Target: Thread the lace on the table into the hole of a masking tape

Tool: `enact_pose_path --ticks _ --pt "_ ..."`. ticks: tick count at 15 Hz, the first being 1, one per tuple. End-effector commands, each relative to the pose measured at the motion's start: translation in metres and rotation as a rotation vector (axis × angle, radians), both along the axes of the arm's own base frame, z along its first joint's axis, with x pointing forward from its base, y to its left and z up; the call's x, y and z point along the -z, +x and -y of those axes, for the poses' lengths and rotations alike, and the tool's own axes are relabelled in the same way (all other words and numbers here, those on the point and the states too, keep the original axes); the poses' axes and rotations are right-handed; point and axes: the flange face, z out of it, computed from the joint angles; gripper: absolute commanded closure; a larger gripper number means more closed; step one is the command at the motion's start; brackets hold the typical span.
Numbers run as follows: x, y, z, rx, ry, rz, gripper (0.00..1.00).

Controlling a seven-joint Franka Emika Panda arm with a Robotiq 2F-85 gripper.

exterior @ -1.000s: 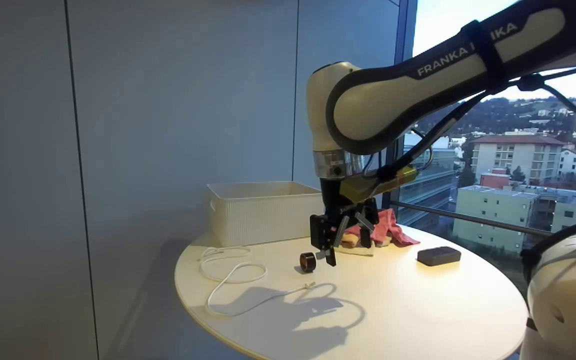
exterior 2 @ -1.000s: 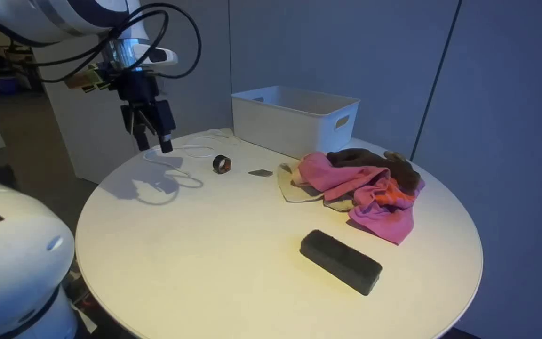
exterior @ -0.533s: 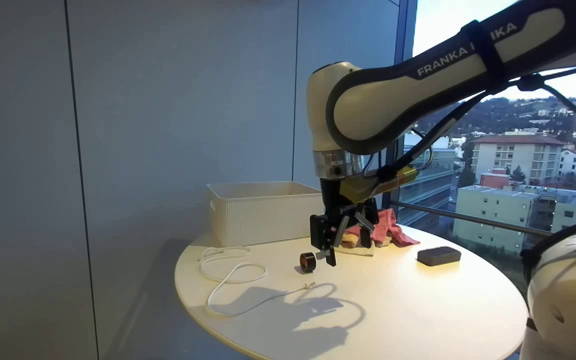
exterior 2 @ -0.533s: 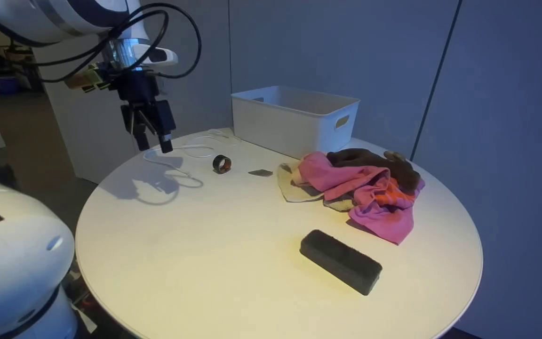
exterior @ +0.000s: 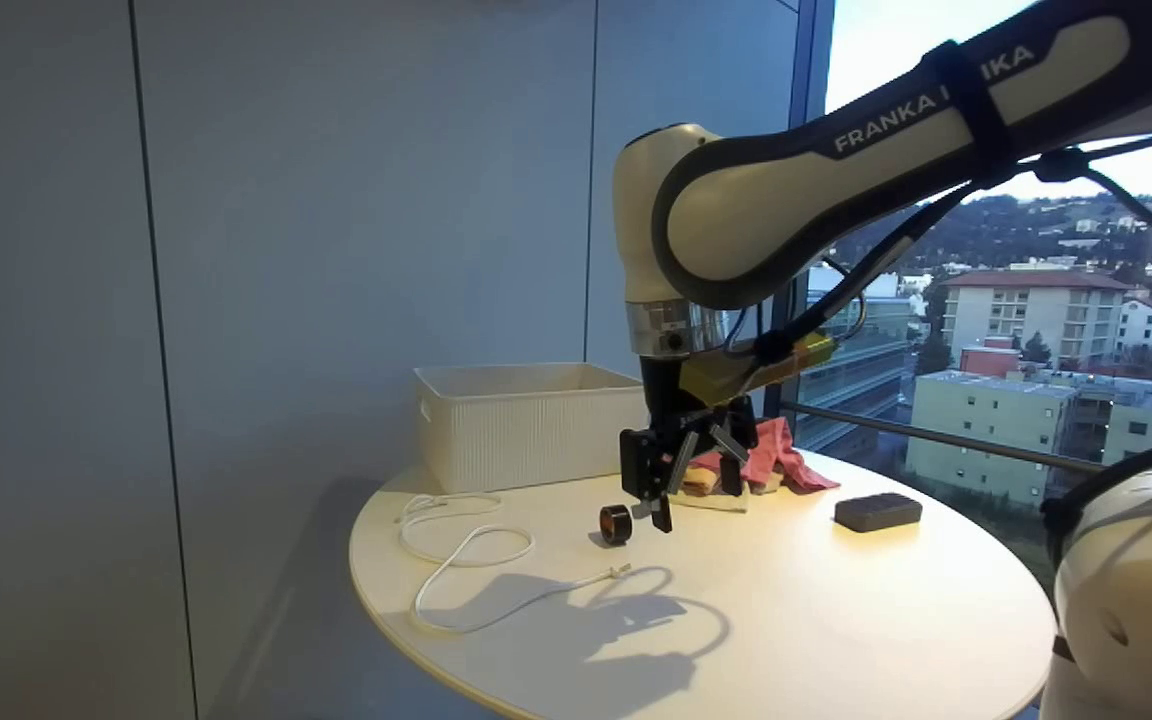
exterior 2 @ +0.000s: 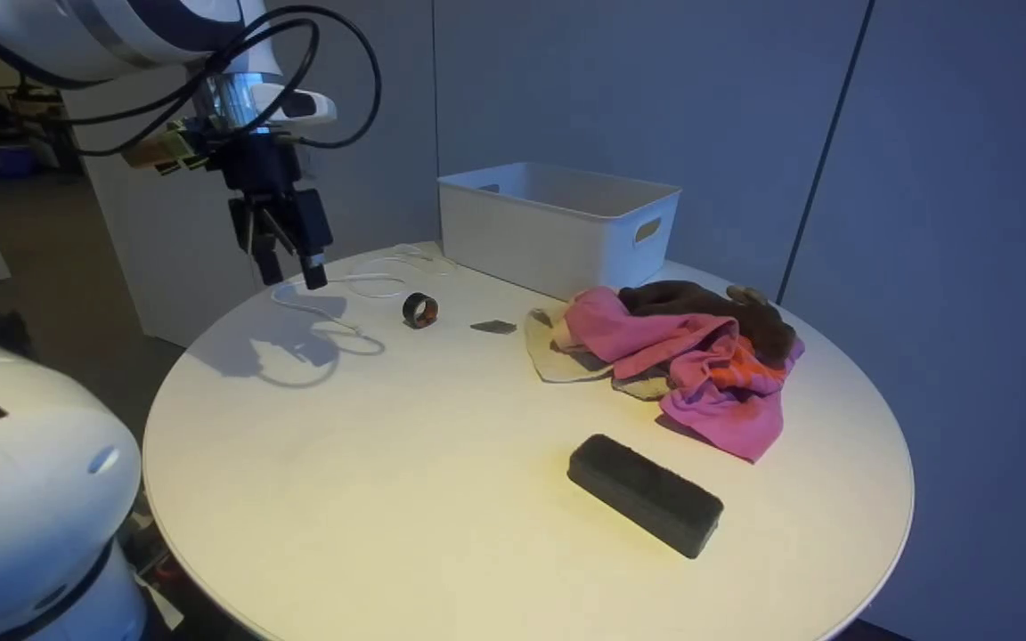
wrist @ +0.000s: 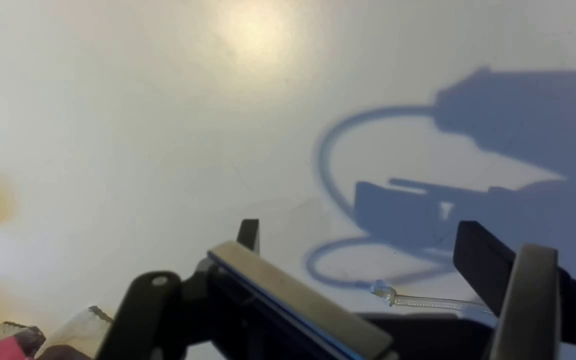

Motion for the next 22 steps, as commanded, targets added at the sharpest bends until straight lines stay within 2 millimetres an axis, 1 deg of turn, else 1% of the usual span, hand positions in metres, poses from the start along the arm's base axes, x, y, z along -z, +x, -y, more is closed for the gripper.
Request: enact_pose_path --ticks 1,5,10,13,15,18,22 --pt "0.0 0.0 0.0 0.0 0.0 -0.001 0.0" --pt "-0.002 0.001 0.0 -0.021 -0.004 0.006 0.0" --pt "-0.029 0.023 -0.008 -0.289 -0.127 -0.01 0.0" --pt "-0.036 0.034 -0.019 -0.448 -0.128 -0.032 0.0" --pt "-0.03 0.046 -0.023 -0.546 -0.091 -0.059 0.0" --pt "-0.008 0.063 -0.025 -0.685 -0.062 -0.138 0.0" --pt "0.024 0.08 -0.028 -0.884 -0.03 -0.201 0.0"
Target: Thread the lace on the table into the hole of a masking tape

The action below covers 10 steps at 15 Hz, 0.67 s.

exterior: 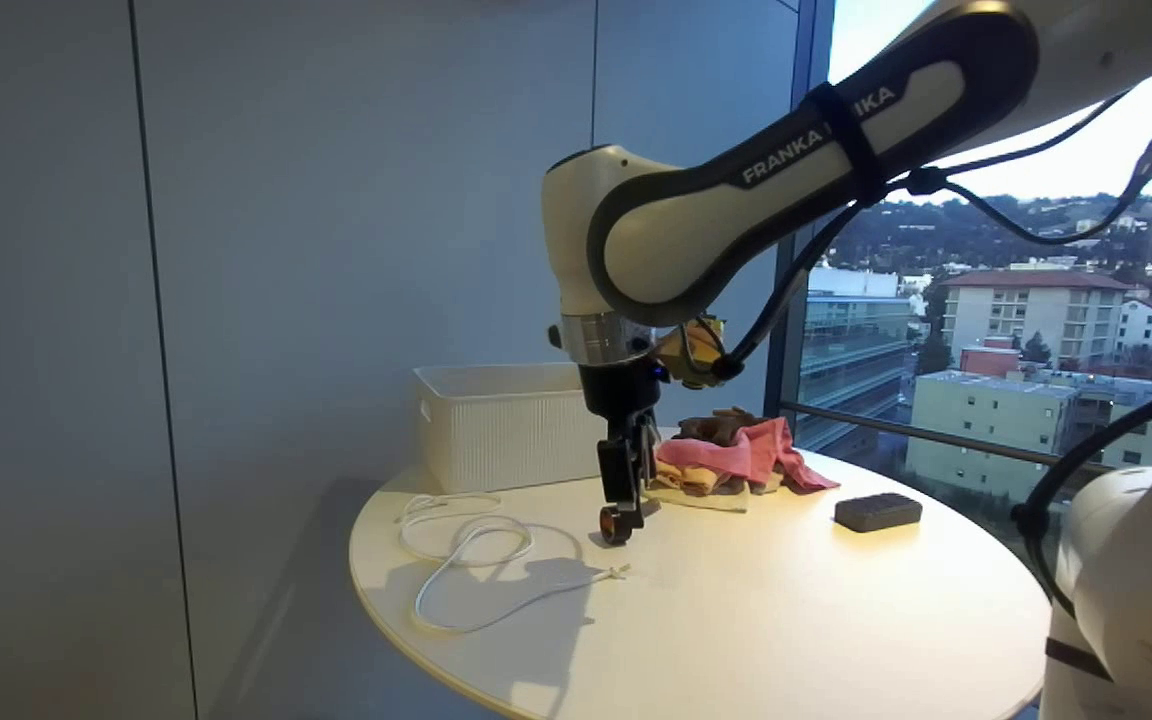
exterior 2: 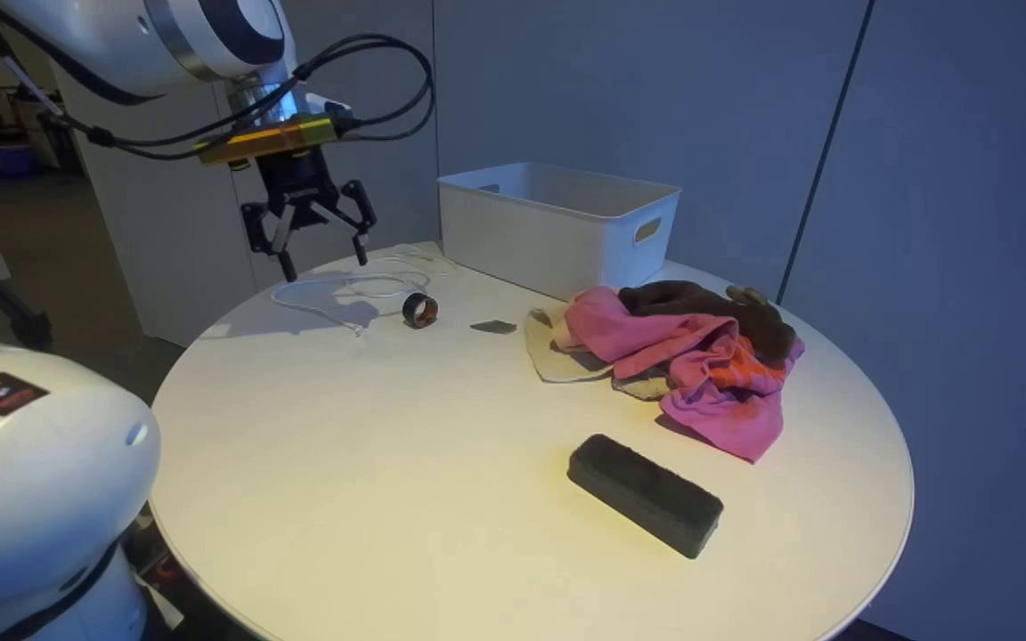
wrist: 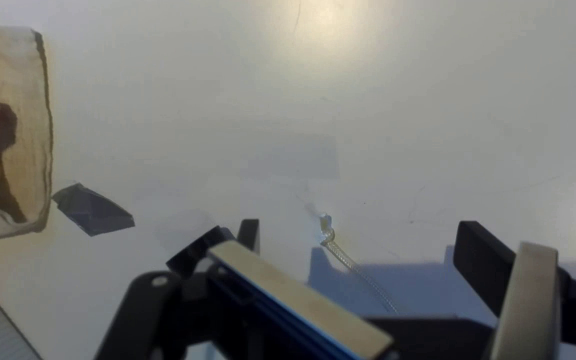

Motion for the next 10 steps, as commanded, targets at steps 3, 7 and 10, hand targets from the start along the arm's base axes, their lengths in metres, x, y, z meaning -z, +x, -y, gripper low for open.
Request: enact_pose_path --ticks 3,7,10 --pt "0.034 0.029 -0.012 -0.292 0.033 -0.033 0.0" --pt "0.057 0.044 -0.014 -0.449 0.089 0.009 0.0" --pt "0.076 0.052 -0.003 -0.453 0.104 -0.051 0.0"
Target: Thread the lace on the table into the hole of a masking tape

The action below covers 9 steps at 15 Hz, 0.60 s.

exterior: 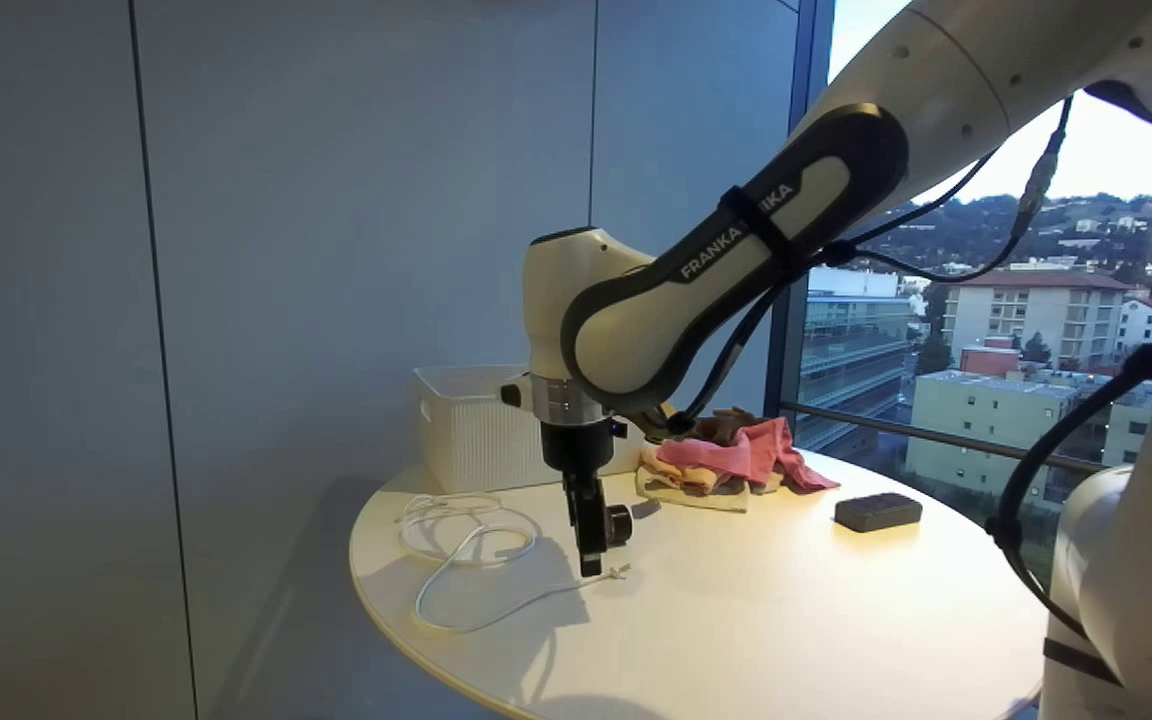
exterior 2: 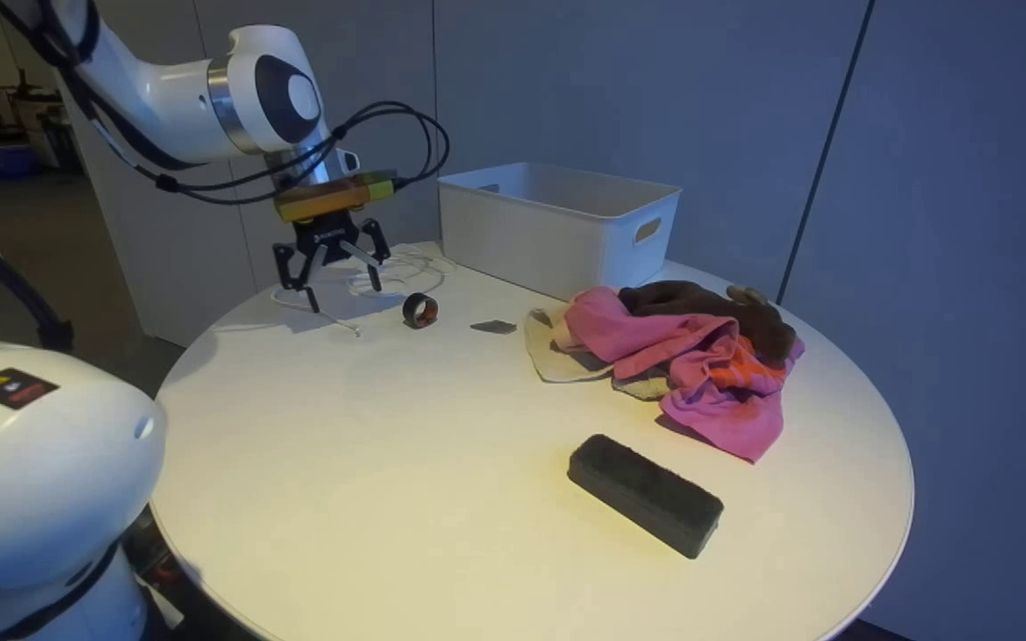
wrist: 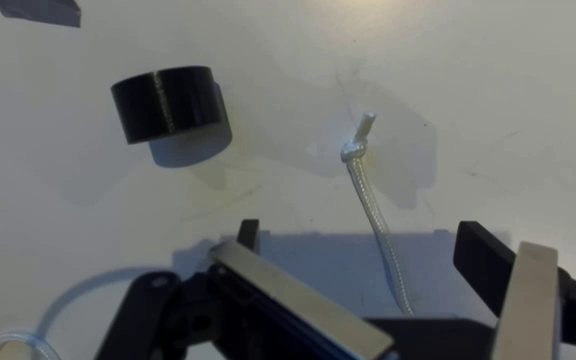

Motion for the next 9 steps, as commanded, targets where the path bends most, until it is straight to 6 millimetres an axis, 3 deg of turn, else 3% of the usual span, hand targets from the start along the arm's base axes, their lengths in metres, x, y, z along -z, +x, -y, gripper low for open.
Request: enact_pose_path --ticks 1,6,9 --pt "0.016 0.01 0.012 -0.005 0.0 -0.058 0.0" --pt "0.043 0.014 0.024 0.018 0.019 -0.174 0.0" --pt "0.041 0.018 0.025 -0.027 0.045 -0.18 0.02"
